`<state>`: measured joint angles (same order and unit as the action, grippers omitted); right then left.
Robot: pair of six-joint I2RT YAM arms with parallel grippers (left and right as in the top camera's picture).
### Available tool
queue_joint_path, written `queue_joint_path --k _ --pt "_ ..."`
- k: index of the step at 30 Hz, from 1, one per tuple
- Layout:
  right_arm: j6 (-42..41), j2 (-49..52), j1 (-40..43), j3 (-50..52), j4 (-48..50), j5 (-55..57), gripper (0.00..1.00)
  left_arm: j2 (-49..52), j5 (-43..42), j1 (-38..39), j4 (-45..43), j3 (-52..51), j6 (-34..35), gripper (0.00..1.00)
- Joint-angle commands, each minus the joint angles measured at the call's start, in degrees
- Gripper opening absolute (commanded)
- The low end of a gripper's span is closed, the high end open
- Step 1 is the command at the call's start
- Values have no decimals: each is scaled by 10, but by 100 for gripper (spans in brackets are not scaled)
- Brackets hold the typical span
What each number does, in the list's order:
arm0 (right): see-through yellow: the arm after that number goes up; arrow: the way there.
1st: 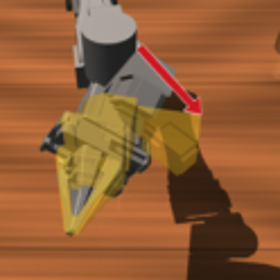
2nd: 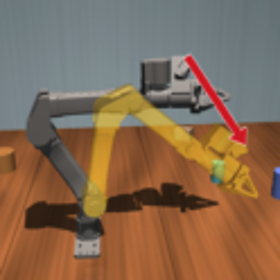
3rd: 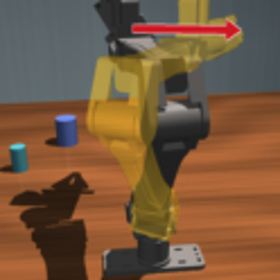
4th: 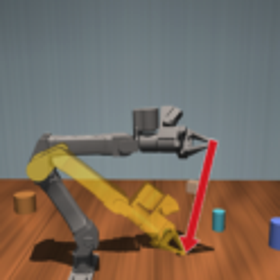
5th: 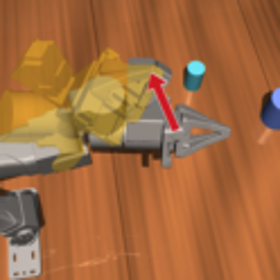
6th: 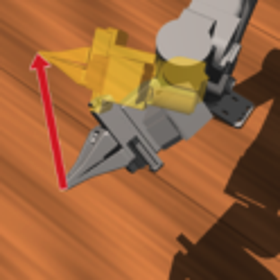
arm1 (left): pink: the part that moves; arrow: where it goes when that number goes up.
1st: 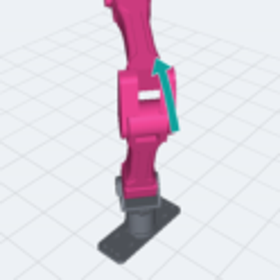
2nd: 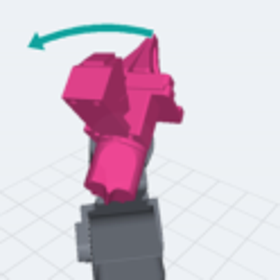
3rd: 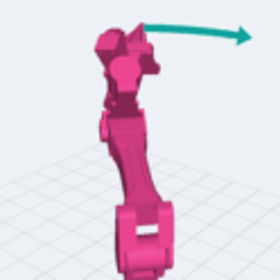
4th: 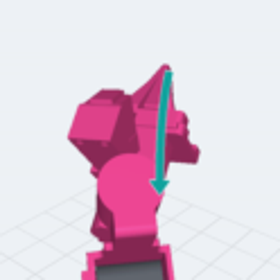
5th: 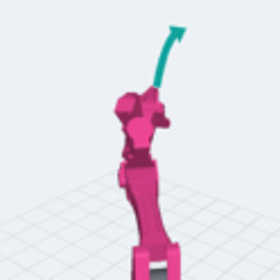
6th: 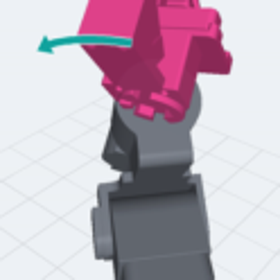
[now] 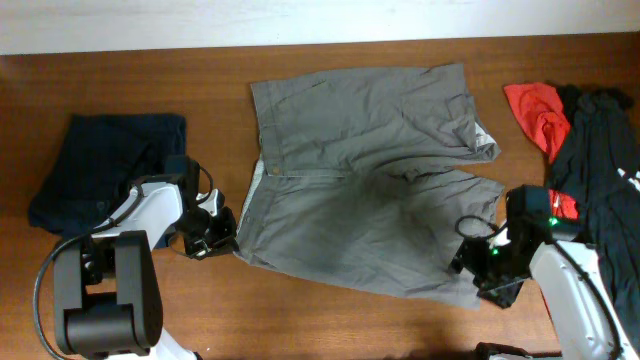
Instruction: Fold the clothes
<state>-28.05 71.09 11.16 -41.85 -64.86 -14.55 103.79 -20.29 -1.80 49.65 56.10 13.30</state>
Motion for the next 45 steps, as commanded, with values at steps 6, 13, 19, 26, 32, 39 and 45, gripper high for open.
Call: queue_joint_path --k 6,13,19,26,32,39,45 --pt "-135 -2 -2 133 83 -4 62 17 3 1 3 0 -7 6" --pt "-182 -2 -2 174 170 -17 43 17 3 1 5 10 -14 6" --pt "-154 -2 -2 174 176 -7 27 17 4 1 13 10 -30 6" --pt "-148 -2 -2 153 120 77 49 16 6 1 24 16 -40 5" --pt "-165 -2 -2 153 129 103 65 1 17 -14 28 23 -40 5" --pt "-190 -2 -2 153 189 105 39 -4 36 -19 38 23 -52 5" --pt "-189 -2 -2 153 194 131 14 -4 36 -19 42 24 -53 5"
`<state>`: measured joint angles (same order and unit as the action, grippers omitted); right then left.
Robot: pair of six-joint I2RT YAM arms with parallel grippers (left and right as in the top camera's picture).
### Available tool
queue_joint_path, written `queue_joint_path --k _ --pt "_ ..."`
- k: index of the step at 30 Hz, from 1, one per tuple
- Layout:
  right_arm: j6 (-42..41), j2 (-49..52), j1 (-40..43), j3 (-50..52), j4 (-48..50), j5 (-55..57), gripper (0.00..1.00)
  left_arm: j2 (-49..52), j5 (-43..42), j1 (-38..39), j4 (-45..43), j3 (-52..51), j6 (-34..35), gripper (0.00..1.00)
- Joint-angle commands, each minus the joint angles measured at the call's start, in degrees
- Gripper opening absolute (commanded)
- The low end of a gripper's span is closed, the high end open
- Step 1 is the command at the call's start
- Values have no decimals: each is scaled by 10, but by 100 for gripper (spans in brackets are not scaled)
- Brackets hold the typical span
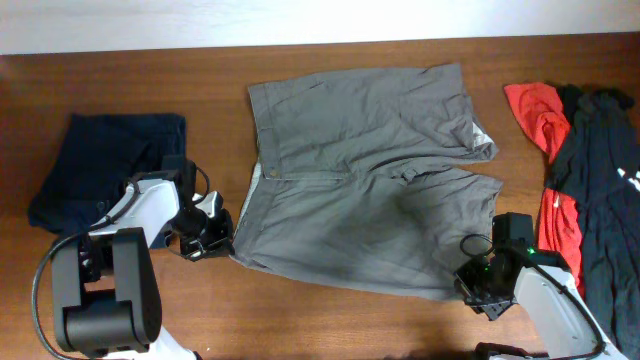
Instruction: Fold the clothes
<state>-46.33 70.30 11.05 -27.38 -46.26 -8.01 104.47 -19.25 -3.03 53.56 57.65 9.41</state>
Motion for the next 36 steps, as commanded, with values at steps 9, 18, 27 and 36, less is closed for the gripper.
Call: queue_joint_path --k 9,18,27,36 --pt "57 -16 -3 -90 -114 75 4 -57 25 -26 54 42 -29 1" --pt "87 -121 -21 -280 -303 68 4 -229 25 -29 132 49 -28 0" --pt "127 -185 -21 -462 -479 67 4 -379 28 -29 247 49 -28 1" --pt "193 -77 -21 -481 -313 67 4 -384 54 -29 180 49 17 0"
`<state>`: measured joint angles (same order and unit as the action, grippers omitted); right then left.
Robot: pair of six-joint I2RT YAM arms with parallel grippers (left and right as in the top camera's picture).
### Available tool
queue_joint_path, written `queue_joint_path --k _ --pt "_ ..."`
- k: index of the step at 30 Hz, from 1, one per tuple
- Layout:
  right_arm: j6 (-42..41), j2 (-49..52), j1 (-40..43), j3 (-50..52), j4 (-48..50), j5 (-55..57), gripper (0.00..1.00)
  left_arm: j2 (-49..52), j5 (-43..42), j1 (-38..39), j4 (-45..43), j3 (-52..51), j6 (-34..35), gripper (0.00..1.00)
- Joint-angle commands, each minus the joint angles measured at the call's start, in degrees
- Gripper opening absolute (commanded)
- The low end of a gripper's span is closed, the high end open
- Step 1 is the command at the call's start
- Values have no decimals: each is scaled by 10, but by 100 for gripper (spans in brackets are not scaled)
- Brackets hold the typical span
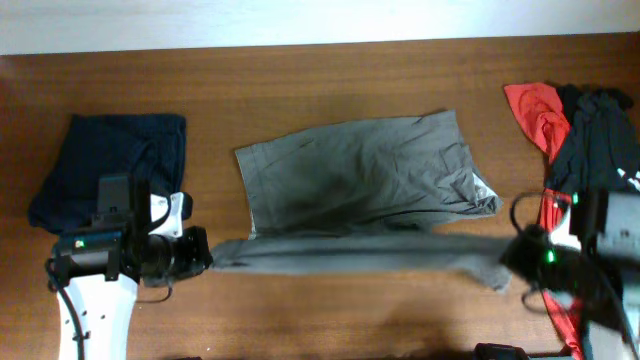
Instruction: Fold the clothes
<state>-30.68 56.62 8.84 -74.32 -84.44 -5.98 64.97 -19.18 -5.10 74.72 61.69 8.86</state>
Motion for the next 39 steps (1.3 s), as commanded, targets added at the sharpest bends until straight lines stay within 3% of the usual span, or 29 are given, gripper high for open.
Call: queue_joint_path --k 1,4,10,16,24,37,38,39 --pt "55 82 1 -14 107 42 4 18 53 -8 -47 9 23 0" --pt "101 187 1 -29 247 -3 4 66 52 -10 -110 9 33 1" --pt "110 340 1 -70 384 -66 4 148 34 -9 -229 9 33 1" --pt "137 440 2 -115 500 -130 4 208 -24 -9 -403 9 33 0" --pt "122 457 2 -117 572 -127 4 252 -33 7 -525 9 31 1" --pt "118 528 2 -117 596 -124 4 338 27 33 -596 9 31 1" --pt "118 533 2 -117 598 -122 12 341 37 34 -600 9 31 2" --pt "118 534 2 -117 598 -120 36 344 47 33 -604 9 31 14"
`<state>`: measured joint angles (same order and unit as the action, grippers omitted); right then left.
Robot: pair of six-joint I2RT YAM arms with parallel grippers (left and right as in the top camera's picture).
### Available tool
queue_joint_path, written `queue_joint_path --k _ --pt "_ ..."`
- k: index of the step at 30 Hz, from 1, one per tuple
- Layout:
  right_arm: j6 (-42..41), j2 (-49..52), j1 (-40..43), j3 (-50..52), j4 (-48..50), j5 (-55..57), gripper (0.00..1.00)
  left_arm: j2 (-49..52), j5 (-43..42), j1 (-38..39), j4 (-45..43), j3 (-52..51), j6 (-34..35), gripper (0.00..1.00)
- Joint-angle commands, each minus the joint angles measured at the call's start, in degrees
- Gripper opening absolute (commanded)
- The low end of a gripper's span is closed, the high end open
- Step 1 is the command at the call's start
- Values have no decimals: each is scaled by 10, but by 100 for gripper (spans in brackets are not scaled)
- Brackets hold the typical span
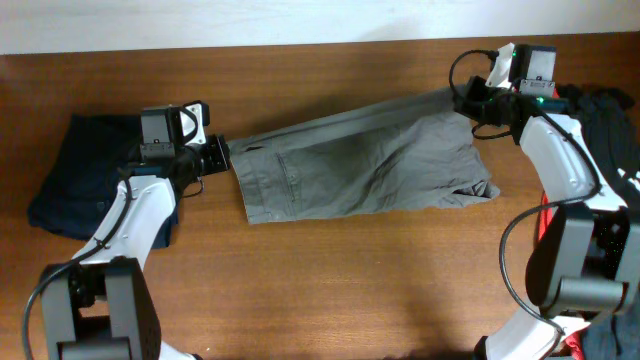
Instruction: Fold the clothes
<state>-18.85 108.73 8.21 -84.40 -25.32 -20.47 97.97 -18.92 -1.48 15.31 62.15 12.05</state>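
Note:
The grey shorts point(360, 165) lie folded in half lengthwise across the middle of the table, with the waistband at the left and the leg hems at the right. My left gripper point(220, 155) is at the far left waist corner, shut on the fabric. My right gripper point(466, 100) is at the far right hem corner and holds the top layer there. A loose flap of the lower leg sticks out at the near right point(482, 190).
A folded navy garment point(90, 170) lies at the left, partly under my left arm. Black clothes point(612, 170) with a sliver of red cloth point(545, 220) are piled at the right edge. The table's far edge point(320, 45) runs close behind the shorts.
Both grippers were near the table's middle, holding the shorts' near edge stretched and lifted. Now they are at the far side, and that edge lies on the far half, so the shorts are doubled over.
The shorts lay spread flat, with my grippers at the near left and near right corners. Then both were still at those corners, lower down. Then the near edge hung stretched between the raised grippers. Now it rests on the far edge.

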Motion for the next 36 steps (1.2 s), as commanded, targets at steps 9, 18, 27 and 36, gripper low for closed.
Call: queue_joint_path --k 9,18,27,36 --pt "43 -28 50 -42 -108 35 66 -31 56 -39 72 56 -29 95" --pt "51 -50 16 -35 -299 29 64 -52 -12 24 226 67 -66 69" --pt "40 30 -91 34 -233 36 16 44 37 115 243 25 -92 21" --pt "-12 115 -64 52 -292 215 4 113 57 115 273 25 -91 5"
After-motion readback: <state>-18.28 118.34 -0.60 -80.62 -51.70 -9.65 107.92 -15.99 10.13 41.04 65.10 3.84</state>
